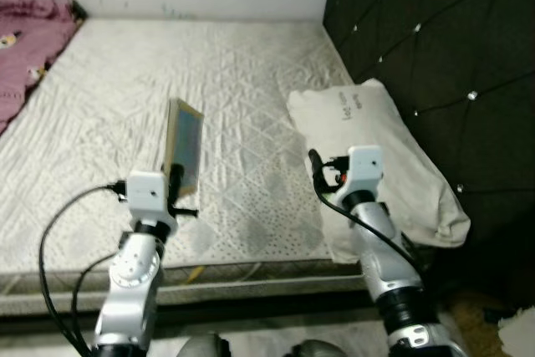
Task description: Clean up the room
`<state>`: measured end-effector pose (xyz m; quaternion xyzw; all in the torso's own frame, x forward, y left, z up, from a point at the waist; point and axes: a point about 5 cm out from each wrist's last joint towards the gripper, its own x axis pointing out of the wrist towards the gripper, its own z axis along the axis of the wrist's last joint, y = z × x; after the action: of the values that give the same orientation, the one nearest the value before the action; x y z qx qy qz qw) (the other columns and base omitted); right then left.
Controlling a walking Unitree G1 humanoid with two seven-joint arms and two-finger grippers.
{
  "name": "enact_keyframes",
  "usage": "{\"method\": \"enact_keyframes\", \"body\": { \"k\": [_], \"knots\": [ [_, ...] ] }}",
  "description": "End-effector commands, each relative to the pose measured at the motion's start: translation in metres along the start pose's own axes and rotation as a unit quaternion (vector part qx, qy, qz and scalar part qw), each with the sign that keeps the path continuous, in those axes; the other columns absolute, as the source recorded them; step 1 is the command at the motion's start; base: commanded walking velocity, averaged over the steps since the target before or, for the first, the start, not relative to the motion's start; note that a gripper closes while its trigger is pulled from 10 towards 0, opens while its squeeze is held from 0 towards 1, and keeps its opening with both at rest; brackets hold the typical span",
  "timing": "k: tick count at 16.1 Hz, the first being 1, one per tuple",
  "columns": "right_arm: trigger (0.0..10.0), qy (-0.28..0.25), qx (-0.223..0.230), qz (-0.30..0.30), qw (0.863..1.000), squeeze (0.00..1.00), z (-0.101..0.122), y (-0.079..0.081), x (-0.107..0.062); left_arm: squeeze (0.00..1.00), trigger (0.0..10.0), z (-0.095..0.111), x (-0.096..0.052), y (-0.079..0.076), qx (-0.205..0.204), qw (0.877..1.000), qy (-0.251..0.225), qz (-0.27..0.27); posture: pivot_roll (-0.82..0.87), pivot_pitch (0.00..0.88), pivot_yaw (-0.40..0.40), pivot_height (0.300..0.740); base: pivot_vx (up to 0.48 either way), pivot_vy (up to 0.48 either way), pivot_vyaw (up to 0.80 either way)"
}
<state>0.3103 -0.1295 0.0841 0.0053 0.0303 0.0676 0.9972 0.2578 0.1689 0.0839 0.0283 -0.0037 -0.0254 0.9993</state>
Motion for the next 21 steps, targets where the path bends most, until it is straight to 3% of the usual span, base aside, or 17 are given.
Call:
{"method": "enact_keyframes", "body": {
  "k": [1,7,17,21],
  "knots": [
    [10.0,-0.007,0.0,0.004,1.0,0.0,0.0051,0.0017,0.0024,0.0,10.0,0.0096,0.0024,0.0052,0.001,1.0,-0.024,0.011,-0.07,0.011,-0.021,0.74,0.0,0.0,0.0],
    [10.0,-0.007,0.001,0.003,1.0,0.0,0.0048,0.0017,0.0023,0.0,10.0,0.0118,0.0021,0.0019,-0.006,0.999,-0.032,-0.006,-0.07,0.013,-0.019,0.74,0.0,0.0,0.0],
    [10.0,-0.008,0.001,0.003,1.0,0.0,0.0052,0.0023,0.0024,0.0,10.0,0.012,0.0022,0.0014,-0.009,0.999,-0.033,-0.012,-0.07,0.014,-0.017,0.74,0.308,0.0,0.0],
    [10.0,-0.007,0.002,0.002,1.0,0.0,0.0051,0.0021,0.0024,0.0,10.0,0.0108,0.0033,0.0013,0.0,1.0,-0.026,-0.007,-0.07,0.014,-0.017,0.74,0.0,0.0,0.0]
  ]
}}
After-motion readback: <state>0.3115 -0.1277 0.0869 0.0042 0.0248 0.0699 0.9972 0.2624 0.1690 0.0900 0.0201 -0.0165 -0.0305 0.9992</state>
